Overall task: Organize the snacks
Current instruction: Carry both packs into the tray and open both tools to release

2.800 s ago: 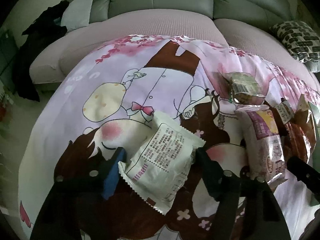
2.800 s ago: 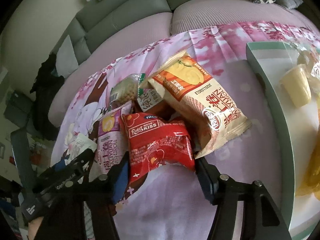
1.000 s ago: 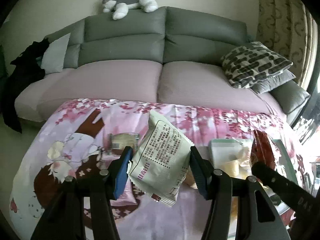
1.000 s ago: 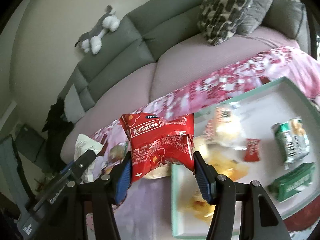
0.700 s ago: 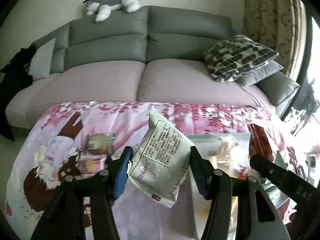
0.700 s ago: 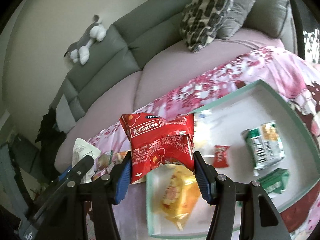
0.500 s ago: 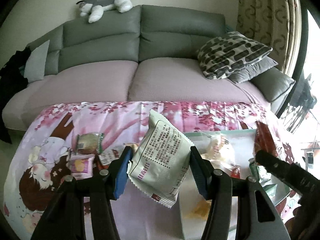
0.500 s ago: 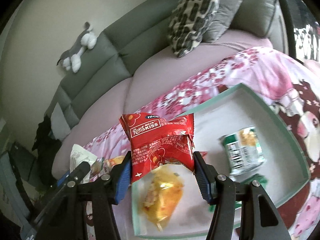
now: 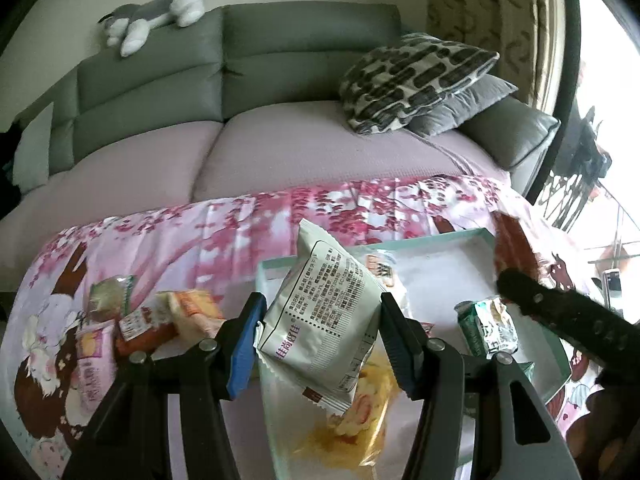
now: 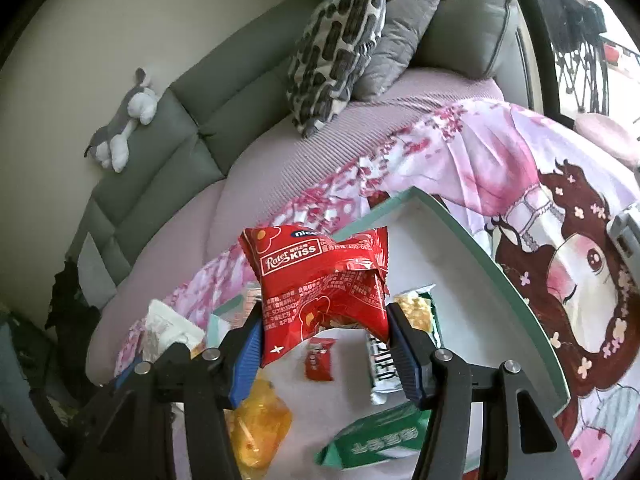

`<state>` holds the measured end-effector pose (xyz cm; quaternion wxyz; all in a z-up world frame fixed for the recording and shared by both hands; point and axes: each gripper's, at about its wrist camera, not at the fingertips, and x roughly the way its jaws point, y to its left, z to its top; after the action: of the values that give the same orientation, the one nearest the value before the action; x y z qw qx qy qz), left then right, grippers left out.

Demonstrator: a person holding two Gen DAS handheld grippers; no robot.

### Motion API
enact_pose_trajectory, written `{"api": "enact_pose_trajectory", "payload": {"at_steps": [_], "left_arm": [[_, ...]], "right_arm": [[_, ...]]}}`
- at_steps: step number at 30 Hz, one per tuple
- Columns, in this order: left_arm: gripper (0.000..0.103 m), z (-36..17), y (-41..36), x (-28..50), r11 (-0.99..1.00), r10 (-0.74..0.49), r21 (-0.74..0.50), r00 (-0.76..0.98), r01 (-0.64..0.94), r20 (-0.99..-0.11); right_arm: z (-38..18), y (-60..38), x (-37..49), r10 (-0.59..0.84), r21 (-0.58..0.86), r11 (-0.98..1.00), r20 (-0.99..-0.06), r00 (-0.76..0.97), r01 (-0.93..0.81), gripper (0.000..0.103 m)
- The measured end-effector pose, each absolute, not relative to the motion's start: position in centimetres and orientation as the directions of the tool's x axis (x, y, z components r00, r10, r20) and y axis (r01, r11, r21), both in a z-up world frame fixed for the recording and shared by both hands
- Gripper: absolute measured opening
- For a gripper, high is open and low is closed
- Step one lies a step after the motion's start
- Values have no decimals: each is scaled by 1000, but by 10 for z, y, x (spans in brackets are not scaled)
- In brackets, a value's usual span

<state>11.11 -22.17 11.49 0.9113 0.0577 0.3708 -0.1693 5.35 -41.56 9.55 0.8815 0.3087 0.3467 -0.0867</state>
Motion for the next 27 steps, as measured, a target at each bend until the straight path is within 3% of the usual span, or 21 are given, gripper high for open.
{"api": "enact_pose_trajectory", "payload": {"at_steps": [9, 27], "left_arm": [[58, 92, -238, 122, 929, -278, -35, 632, 368, -723], [61, 83, -253, 119, 916, -270, -2, 611, 402, -744]], "right_arm": [[86, -427, 53, -54, 389, 807, -701, 711, 445, 61], [76, -425, 54, -62, 360, 822, -714, 697, 442, 63]]}}
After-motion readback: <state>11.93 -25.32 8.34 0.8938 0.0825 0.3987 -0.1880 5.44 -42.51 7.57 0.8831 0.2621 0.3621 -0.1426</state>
